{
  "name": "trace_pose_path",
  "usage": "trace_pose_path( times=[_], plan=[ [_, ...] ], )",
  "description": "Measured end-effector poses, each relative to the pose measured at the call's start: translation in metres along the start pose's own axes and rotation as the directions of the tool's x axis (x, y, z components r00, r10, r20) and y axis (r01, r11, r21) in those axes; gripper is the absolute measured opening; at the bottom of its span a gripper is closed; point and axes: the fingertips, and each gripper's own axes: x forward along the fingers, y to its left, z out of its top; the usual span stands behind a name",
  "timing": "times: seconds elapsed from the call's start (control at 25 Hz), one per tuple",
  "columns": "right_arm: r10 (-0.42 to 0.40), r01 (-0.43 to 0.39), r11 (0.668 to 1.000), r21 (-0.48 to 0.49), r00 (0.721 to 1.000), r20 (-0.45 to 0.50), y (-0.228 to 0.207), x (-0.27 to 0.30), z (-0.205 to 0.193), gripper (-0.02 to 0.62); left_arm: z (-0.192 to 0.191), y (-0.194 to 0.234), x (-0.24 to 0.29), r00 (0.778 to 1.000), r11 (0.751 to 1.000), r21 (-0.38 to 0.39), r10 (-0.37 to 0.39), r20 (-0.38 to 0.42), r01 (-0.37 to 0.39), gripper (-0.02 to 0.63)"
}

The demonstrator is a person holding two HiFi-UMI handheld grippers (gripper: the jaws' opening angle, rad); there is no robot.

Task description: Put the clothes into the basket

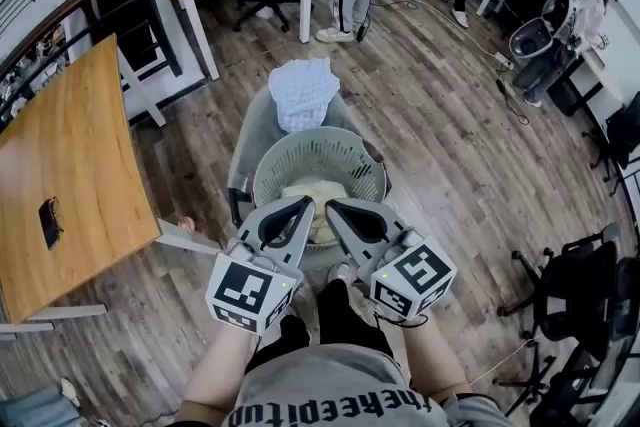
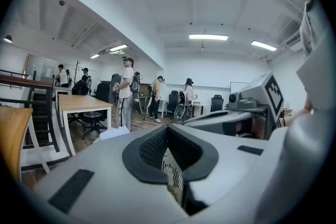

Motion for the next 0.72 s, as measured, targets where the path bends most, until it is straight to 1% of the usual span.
trace_pose_path(
  times=[0.4, 0.72],
  plan=[
    [-0.018, 0.019, 0.999, -0.030, 0.999, 0.036, 0.020, -0.009, 0.013, 0.010, 0.012, -0.010, -0.021, 0.999, 0.999, 0.035, -0.030, 0.039, 0.028, 0.014],
    [-0.025, 0.028, 0.998, -0.052, 0.998, 0.052, 0.037, -0.013, 0.017, 0.010, 0.018, -0.014, -0.039, 0.998, 0.998, 0.057, -0.033, 0.062, 0.029, 0.014]
  ],
)
